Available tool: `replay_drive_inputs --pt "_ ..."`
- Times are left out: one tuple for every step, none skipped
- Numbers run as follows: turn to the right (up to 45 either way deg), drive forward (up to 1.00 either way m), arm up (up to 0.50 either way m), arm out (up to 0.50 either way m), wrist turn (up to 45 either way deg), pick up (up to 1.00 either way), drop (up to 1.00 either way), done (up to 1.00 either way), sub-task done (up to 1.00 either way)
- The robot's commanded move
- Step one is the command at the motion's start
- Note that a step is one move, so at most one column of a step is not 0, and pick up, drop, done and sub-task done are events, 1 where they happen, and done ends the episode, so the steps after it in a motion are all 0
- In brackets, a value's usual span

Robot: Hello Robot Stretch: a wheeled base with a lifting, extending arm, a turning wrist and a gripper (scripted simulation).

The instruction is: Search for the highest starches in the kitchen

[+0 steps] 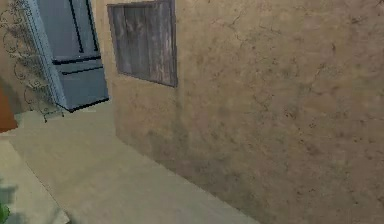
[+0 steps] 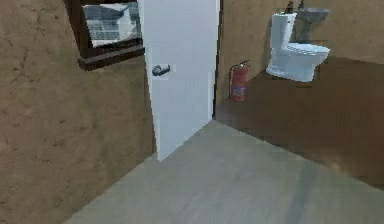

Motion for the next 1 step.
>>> replay_drive_inputs --pt "0.0 0.75 0.0 0.0 0.0 0.0 0.0 0.0 0.0"
